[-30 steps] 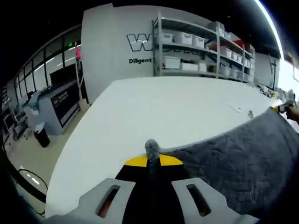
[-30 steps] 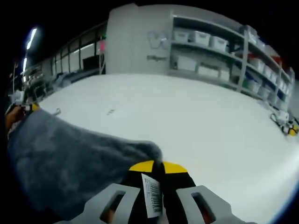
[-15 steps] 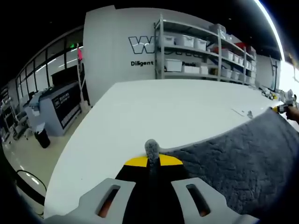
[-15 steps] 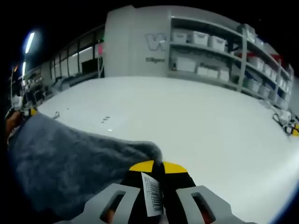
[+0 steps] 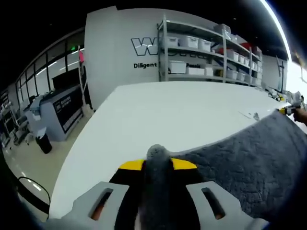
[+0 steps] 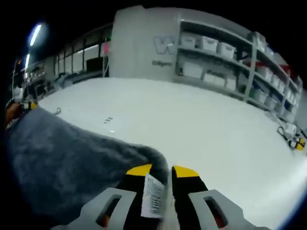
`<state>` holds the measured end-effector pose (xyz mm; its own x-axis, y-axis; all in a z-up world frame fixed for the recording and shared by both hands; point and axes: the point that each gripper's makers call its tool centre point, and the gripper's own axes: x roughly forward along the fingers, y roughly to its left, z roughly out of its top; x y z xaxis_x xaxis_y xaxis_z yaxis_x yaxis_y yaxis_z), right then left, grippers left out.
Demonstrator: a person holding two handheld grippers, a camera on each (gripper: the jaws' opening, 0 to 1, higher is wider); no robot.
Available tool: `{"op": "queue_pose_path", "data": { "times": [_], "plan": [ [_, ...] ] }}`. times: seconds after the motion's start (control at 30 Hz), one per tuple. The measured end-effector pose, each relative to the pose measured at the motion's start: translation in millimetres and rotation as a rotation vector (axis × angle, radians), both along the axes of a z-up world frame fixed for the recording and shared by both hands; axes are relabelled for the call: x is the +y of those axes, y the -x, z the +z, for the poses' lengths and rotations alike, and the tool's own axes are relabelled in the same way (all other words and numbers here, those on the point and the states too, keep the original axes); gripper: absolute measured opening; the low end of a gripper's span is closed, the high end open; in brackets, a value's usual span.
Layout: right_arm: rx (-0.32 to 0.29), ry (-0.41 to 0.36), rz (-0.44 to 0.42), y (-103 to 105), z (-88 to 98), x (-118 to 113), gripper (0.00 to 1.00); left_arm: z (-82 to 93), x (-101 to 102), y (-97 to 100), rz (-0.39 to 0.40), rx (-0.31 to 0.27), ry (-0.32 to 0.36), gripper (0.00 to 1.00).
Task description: Open the folded towel by lifting each exposed corner and separating the folded layers until the towel lies flat within the target outline without major curled edges
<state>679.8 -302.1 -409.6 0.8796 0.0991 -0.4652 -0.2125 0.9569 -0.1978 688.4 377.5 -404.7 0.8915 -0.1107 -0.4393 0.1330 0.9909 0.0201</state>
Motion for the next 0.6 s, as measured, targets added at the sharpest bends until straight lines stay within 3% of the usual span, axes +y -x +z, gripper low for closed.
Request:
{"op": "queue_pose_path", "data": {
  "times": [0.07,0.1,0.13,0.17,0.23,0.27,0.43,0.6],
  "plan": [
    [-0.054,-0.007,-0.017,-0.1,11.6,-5.0,0.72,24.2,-0.6,-10.9,-0.029,-0.127,0.017,1.0],
    [-0.104,-0.004,-0.051,-2.9,21.6,-11.6,1.0,35.9,-3.2,-10.6,-0.06,-0.179,-0.007,0.96],
    [-0.091,0.064,-0.088,3.3,26.0,-25.5,0.97,32.8,3.5,-10.7,-0.034,-0.15,-0.019,0.99],
    [-0.117,0.06,-0.106,-0.2,30.1,-27.4,0.99,31.5,8.2,-9.4,-0.04,-0.13,-0.074,1.0],
    [-0.135,0.046,-0.072,1.9,37.4,-25.0,1.0,37.7,9.6,-10.9,-0.061,-0.156,-0.17,1.0],
    [-0.121,0.012,-0.078,3.2,36.1,-24.6,1.0,36.9,9.2,-11.1,-0.06,-0.153,-0.158,1.0],
    [-0.123,0.023,-0.082,4.8,36.6,-24.5,1.0,44.6,13.4,-13.0,-0.041,-0.172,-0.092,1.0],
    [-0.146,-0.051,-0.051,6.7,44.4,-11.8,1.0,54.2,8.9,-10.8,-0.052,-0.182,-0.051,1.0]
  ]
}}
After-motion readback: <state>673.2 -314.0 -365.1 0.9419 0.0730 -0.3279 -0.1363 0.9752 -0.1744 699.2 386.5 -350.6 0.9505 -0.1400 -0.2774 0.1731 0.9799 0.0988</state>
